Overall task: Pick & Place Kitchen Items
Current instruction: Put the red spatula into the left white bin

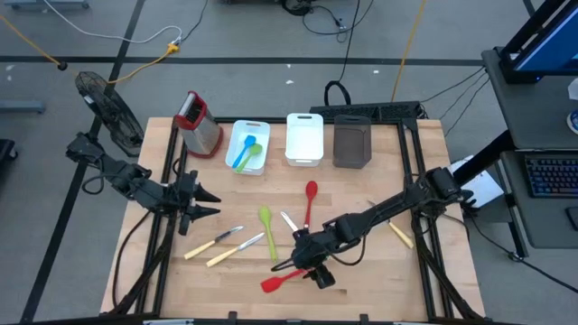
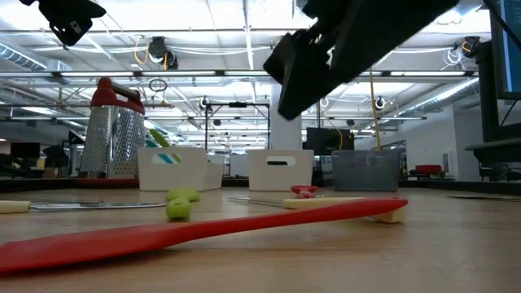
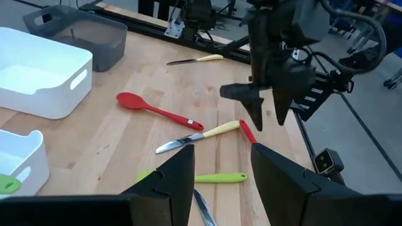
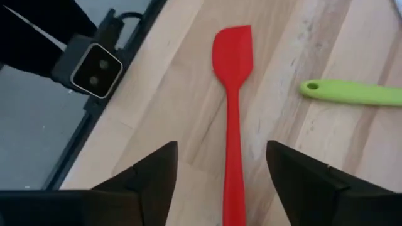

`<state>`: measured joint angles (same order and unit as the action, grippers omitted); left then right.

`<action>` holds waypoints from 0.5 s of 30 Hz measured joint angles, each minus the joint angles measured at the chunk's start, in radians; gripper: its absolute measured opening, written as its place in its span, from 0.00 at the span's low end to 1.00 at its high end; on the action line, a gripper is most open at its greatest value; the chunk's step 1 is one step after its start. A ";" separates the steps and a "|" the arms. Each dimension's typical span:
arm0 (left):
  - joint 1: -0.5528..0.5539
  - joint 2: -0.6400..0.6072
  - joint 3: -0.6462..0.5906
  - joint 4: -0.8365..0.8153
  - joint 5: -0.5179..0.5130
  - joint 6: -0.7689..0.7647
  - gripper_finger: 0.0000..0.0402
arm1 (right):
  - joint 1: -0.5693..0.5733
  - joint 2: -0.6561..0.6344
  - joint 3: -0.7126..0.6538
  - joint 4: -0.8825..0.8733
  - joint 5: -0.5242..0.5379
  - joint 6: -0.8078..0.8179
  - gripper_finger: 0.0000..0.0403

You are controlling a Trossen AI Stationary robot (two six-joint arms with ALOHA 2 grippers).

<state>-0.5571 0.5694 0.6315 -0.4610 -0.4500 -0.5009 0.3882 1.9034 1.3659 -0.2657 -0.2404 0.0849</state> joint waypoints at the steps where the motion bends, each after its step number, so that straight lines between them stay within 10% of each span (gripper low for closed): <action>1: 0.000 0.000 0.000 0.000 0.000 -0.002 0.40 | 0.000 0.009 0.000 0.000 0.000 -0.002 0.60; 15: 0.000 0.077 0.000 0.001 -0.005 -0.029 0.40 | 0.023 0.127 0.000 -0.001 0.079 -0.082 0.59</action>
<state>-0.5568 0.6461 0.6315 -0.4603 -0.4545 -0.5294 0.4113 2.0303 1.3659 -0.2663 -0.1617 0.0026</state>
